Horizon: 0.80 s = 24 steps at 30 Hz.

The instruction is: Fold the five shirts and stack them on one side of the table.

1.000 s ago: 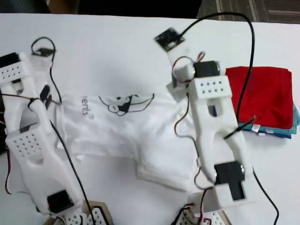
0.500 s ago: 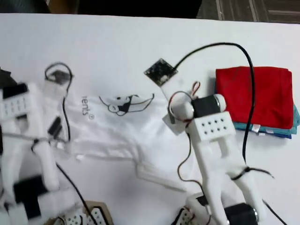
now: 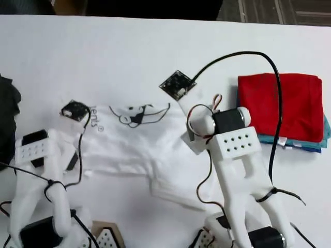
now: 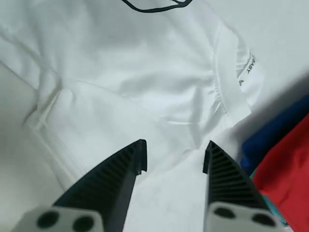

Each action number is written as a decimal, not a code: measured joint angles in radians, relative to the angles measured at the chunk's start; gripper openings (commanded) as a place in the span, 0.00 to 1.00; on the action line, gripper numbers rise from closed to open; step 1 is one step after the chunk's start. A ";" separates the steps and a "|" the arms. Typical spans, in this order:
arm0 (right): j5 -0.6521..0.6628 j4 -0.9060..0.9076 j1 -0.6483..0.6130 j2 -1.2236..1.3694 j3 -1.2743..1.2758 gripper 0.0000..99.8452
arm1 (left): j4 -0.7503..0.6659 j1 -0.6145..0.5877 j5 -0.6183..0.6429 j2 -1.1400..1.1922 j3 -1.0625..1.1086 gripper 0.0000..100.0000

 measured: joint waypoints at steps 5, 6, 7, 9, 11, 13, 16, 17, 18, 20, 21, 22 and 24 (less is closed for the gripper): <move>0.000 0.000 0.002 0.000 0.000 0.20 | 0.064 0.051 0.051 0.000 -0.003 0.10; 0.000 0.000 0.002 0.000 0.000 0.20 | 0.101 0.069 0.054 0.000 -0.009 0.14; 0.000 0.000 0.002 0.000 0.000 0.20 | 0.130 0.086 0.054 0.000 -0.017 0.17; 0.000 0.000 0.000 0.000 0.000 0.20 | 0.153 0.106 0.054 0.000 -0.026 0.21; 0.000 0.000 0.002 0.000 0.000 0.20 | 0.161 0.107 0.054 0.002 -0.026 0.20; 0.000 0.000 0.002 0.000 0.000 0.20 | 0.161 0.107 0.054 0.002 -0.026 0.18; 0.000 0.000 0.000 0.000 0.000 0.20 | 0.137 0.110 0.054 0.002 -0.026 0.17; 0.000 0.000 0.000 0.000 0.000 0.20 | 0.126 0.110 0.054 0.002 -0.026 0.17; 0.000 0.000 0.000 0.000 0.000 0.20 | 0.114 0.110 0.054 0.002 -0.026 0.17; 0.000 0.000 0.000 0.000 0.000 0.20 | 0.094 0.107 0.054 0.002 -0.026 0.17; 0.000 0.000 0.000 0.000 0.000 0.20 | 0.087 0.107 0.054 0.002 -0.026 0.17; 0.000 0.000 0.000 0.000 0.000 0.20 | 0.078 0.103 0.054 0.002 -0.026 0.17; 0.000 0.000 0.000 0.000 0.000 0.20 | 0.058 0.075 0.051 0.002 -0.026 0.17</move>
